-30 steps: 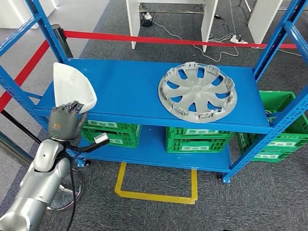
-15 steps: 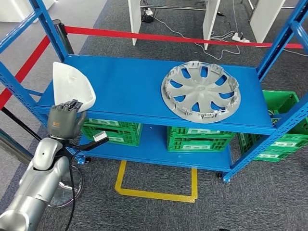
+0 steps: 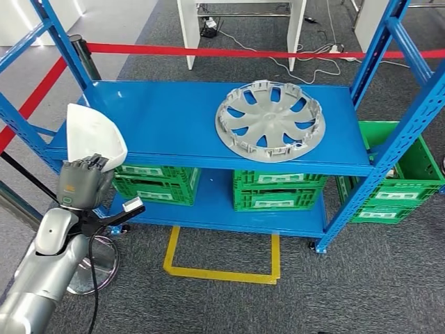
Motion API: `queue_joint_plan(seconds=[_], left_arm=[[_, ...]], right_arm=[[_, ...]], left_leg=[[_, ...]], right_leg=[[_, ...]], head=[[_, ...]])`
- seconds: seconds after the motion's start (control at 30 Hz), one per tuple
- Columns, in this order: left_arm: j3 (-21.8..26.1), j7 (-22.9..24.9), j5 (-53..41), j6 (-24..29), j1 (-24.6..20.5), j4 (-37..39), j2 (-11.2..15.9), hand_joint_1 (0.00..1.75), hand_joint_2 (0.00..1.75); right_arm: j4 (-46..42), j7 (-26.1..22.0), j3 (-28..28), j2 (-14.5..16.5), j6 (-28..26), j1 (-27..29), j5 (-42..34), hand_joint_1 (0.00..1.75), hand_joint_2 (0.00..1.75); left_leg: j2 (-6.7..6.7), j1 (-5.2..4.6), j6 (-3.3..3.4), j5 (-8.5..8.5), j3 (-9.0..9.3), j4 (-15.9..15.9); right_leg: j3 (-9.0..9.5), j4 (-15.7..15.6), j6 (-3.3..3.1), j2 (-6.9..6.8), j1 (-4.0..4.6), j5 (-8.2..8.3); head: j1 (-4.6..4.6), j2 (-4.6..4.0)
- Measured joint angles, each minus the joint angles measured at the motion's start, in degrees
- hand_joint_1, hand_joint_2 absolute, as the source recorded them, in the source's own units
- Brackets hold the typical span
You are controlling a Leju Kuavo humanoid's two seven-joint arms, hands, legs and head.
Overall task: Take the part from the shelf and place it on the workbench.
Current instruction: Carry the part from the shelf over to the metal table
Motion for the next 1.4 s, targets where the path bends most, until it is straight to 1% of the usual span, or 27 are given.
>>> queue_joint_plan(seconds=[0.03, 0.07, 0.13, 0.2, 0.27, 0.33, 0.4, 0.43, 0.53, 0.57, 0.6, 0.63, 0.7, 0.77, 0.8, 0.83, 0.9, 0.93, 0.97, 1.03, 1.07, 1.1, 1.17, 1.23, 1.3, 1.33, 1.4], left_arm=[[0.19, 0.05, 0.10, -0.03, 0.13, 0.00, 0.31, 1.75, 1.75], [0.36, 0.08, 0.18, -0.06, 0.29, 0.01, 0.57, 1.75, 1.75], [0.71, 0.13, 0.27, -0.15, 0.67, 0.01, 1.02, 1.75, 1.75], [1.06, 0.14, 0.29, -0.21, 0.81, 0.00, 1.31, 1.75, 1.75], [1.38, 0.15, 0.29, -0.21, 0.72, -0.03, 1.54, 1.75, 1.75], [1.62, 0.18, 0.30, -0.19, 0.73, -0.04, 1.77, 1.75, 1.75], [1.77, 0.21, 0.30, -0.19, 0.81, -0.04, 1.88, 1.75, 1.75], [1.81, 0.21, 0.30, -0.19, 0.85, -0.04, 1.91, 1.75, 1.75], [1.97, 0.21, 0.44, -0.21, 1.21, -0.04, 1.95, 1.75, 1.75], [2.08, 0.21, 0.62, -0.27, 1.42, -0.04, 1.96, 1.75, 1.75], [2.22, 0.20, 0.86, -0.36, 1.61, -0.04, 1.97, 1.75, 1.75], [2.40, 0.15, 1.17, -0.50, 1.79, -0.03, 1.97, 1.75, 1.75], [2.79, -0.08, 1.78, -0.76, 2.05, -0.03, 2.02, 1.75, 1.75], [3.16, -0.33, 2.19, -0.85, 2.13, -0.04, 2.12, 1.75, 1.75], [3.31, -0.41, 2.31, -0.85, 2.13, -0.04, 2.16, 1.75, 1.75], [3.43, -0.44, 2.42, -0.85, 2.13, -0.04, 2.20, 1.75, 1.75], [3.58, -0.48, 2.58, -0.86, 2.29, -0.03, 2.30, 1.75, 1.75], [3.66, -0.51, 2.61, -0.86, 2.42, -0.03, 2.38, 1.75, 1.75], [3.75, -0.55, 2.63, -0.87, 2.55, -0.02, 2.48, 1.75, 1.75], [3.97, -0.73, 2.74, -1.02, 2.66, -0.02, 2.60, 1.75, 1.75], [4.08, -0.85, 2.84, -1.14, 2.70, -0.02, 2.61, 1.75, 1.75], [4.17, -0.99, 2.98, -1.28, 2.75, -0.01, 2.60, 1.75, 1.75], [4.31, -1.27, 3.23, -1.46, 2.81, 0.00, 2.60, 1.75, 1.75], [4.43, -1.49, 3.35, -1.55, 2.70, -0.01, 2.59, 1.75, 1.75], [4.57, -1.65, 3.39, -1.58, 2.52, -0.02, 2.55, 1.75, 1.75], [4.65, -1.70, 3.41, -1.58, 2.48, -0.02, 2.54, 1.75, 1.75], [4.78, -1.79, 3.48, -1.59, 2.53, -0.02, 2.51, 1.75, 1.75]], right_arm=[[0.00, 0.08, -0.01, 0.01, -0.03, 0.03, 0.05, 0.00, 0.00], [0.00, 0.09, -0.01, 0.02, -0.04, 0.07, 0.09, 0.00, 0.00], [0.00, 0.10, 0.00, 0.04, -0.04, 0.09, 0.12, 0.00, 0.00], [0.00, 0.09, -0.01, 0.10, -0.03, 0.04, 0.15, 0.00, 0.00], [-0.01, -0.11, -0.02, 0.32, -0.01, -0.04, 0.24, 0.00, 0.00], [-0.02, -0.54, -0.02, 0.49, 0.15, -0.11, 0.33, 0.00, 0.00], [-0.02, -1.02, -0.01, 0.50, 0.41, -0.06, 0.37, 0.00, 0.00], [-0.02, -1.20, -0.01, 0.50, 0.50, -0.02, 0.39, 0.00, 0.00], [-0.02, -1.42, -0.01, 0.50, 0.61, -0.02, 0.51, 0.00, 0.00], [-0.02, -1.42, -0.01, 0.50, 0.62, -0.03, 0.57, 0.00, 0.00], [-0.02, -1.42, 0.00, 0.50, 0.63, -0.04, 0.64, 0.00, 0.00], [-0.02, -1.38, 0.00, 0.50, 0.63, -0.05, 0.71, 0.00, 0.00], [-0.02, -1.22, -0.01, 0.50, 0.62, -0.13, 0.84, 0.00, 0.00], [-0.05, -1.08, -0.01, 0.50, 0.61, -0.38, 0.95, 0.00, 0.00], [-0.07, -1.06, 0.00, 0.50, 0.60, -0.50, 0.97, 0.00, 0.00], [-0.09, -1.06, 0.01, 0.50, 0.58, -0.55, 0.97, 0.00, 0.00], [-0.09, -1.02, 0.01, 0.51, 0.57, -0.44, 0.97, 0.00, 0.00], [-0.08, -0.99, 0.00, 0.52, 0.57, -0.38, 0.97, 0.00, 0.00], [-0.07, -0.96, -0.01, 0.52, 0.58, -0.34, 0.98, 0.00, 0.00], [-0.08, -0.93, -0.02, 0.52, 0.57, -0.34, 1.02, 0.00, 0.00], [-0.09, -0.92, -0.02, 0.52, 0.57, -0.32, 1.06, 0.00, 0.00], [-0.09, -0.92, -0.02, 0.52, 0.57, -0.30, 1.11, 0.00, 0.00], [-0.09, -0.91, -0.02, 0.52, 0.57, -0.26, 1.22, 0.00, 0.00], [-0.10, -0.92, -0.02, 0.52, 0.57, -0.31, 1.34, 0.00, 0.00], [-0.14, -0.94, -0.02, 0.52, 0.57, -0.40, 1.43, 0.00, 0.00], [-0.15, -0.94, -0.02, 0.52, 0.57, -0.41, 1.46, 0.00, 0.00], [-0.15, -0.94, -0.03, 0.51, 0.56, -0.30, 1.49, 0.00, 0.00]], left_leg=[[-0.01, -0.02, -0.04, -2.95, -0.78, 4.15], [0.00, -0.06, 0.00, -4.71, -1.15, 7.66], [-0.01, -0.26, 0.50, -4.71, 0.46, 9.83], [-0.07, -0.80, 1.69, -2.66, 5.89, 4.20], [-0.08, -1.47, 2.89, -2.62, 11.86, -3.81], [-0.05, -1.96, 3.31, -3.20, 14.12, -7.50], [0.04, -1.96, 3.49, -2.07, 13.57, -8.20], [0.14, -1.84, 3.73, -1.28, 13.00, -8.51], [0.35, -1.67, 4.33, 1.05, 10.43, -8.79], [0.38, -1.73, 4.35, 1.81, 9.44, -8.72], [0.41, -1.78, 4.32, 2.54, 8.46, -8.66], [0.43, -1.81, 4.23, 3.27, 7.46, -8.57], [0.42, -1.83, 3.94, 4.64, 5.60, -8.31], [0.42, -1.98, 3.47, 5.81, 4.21, -7.90], [0.45, -2.00, 3.20, 6.46, 3.83, -7.82], [0.48, -1.99, 2.89, 7.10, 3.56, -7.84], [0.42, -1.83, 2.22, 8.02, 3.16, -8.03], [0.34, -1.75, 1.85, 7.04, 2.79, -7.52], [0.27, -1.64, 1.48, 4.83, 2.25, -6.00], [0.22, -1.26, 0.76, -1.89, 0.80, 0.72], [0.22, -1.06, 0.46, -4.31, 0.24, 4.74], [0.22, -0.90, 0.24, -5.25, 0.12, 7.89], [0.22, -0.63, 0.03, -3.24, 2.20, 8.88], [0.18, -0.47, 0.11, -1.29, 8.07, 2.65], [0.09, -0.54, 0.61, -2.50, 13.93, -5.23], [0.06, -0.69, 0.96, -3.28, 15.28, -7.41], [0.16, -0.88, 1.89, -2.97, 14.83, -8.30]], right_leg=[[-0.78, 0.03, -0.19, -0.05, 0.19, 0.64], [-1.57, 0.07, -0.30, -0.10, 0.40, 1.22], [-3.05, 0.11, -0.37, -0.16, 0.83, 2.29], [-4.20, 0.14, -0.30, -0.17, 1.15, 3.28], [-4.84, 0.17, 0.03, -0.14, 1.42, 4.20], [-5.06, -0.07, 0.64, -0.13, 1.36, 5.22], [-5.44, -0.31, 1.33, -0.13, 1.24, 5.63], [-6.04, 0.42, 1.60, -0.14, 1.25, 4.41], [-8.76, 8.99, 2.25, -0.22, 1.11, -3.79], [-9.28, 12.61, 2.45, -0.24, 1.06, -5.49], [-9.27, 15.11, 2.61, -0.24, 1.05, -5.77], [-8.48, 15.97, 2.68, -0.25, 1.04, -4.77], [-3.97, 11.83, 2.51, -0.27, 1.04, -1.68], [2.81, 2.96, 2.02, -0.28, 1.15, -1.86], [4.94, -0.43, 1.70, -0.25, 1.26, -2.67], [5.93, -2.41, 1.37, -0.23, 1.43, -3.30], [5.04, -2.96, 0.42, -0.35, 1.46, -2.60], [4.60, -2.99, -0.13, -0.48, 1.38, -1.95], [4.01, -3.04, -0.64, -0.62, 1.25, -1.12], [2.42, -2.99, -1.15, -0.72, 1.19, 0.57], [1.39, -2.91, -1.15, -0.75, 1.20, 1.39], [0.34, -2.80, -1.06, -0.77, 1.20, 2.13], [-1.74, -2.36, -0.74, -0.80, 1.14, 3.40], [-3.60, -1.66, -0.34, -0.76, 1.12, 4.47], [-4.75, -1.03, 0.23, -0.71, 1.23, 5.44], [-5.08, -0.93, 0.60, -0.69, 1.24, 5.97], [-5.60, -1.01, 1.44, -0.68, 1.05, 6.82]], head=[[-0.04, 0.00], [-0.08, 0.00], [-0.08, 0.00], [-0.04, 0.00], [-0.02, 0.00], [-0.10, 0.00], [-0.09, 0.00], [0.02, 0.00], [0.36, 0.00], [0.38, 0.00], [0.38, 0.00], [0.41, 0.00], [0.45, 0.00], [0.42, 0.00], [0.39, 0.00], [0.39, 0.00], [0.50, 0.00], [0.51, 0.00], [0.35, -0.01], [0.02, -0.01], [-0.09, -0.01], [-0.08, 0.00], [-0.10, 0.00], [-0.13, 0.00], [-0.14, 0.00], [-0.16, 0.00], [-0.15, 0.00]])
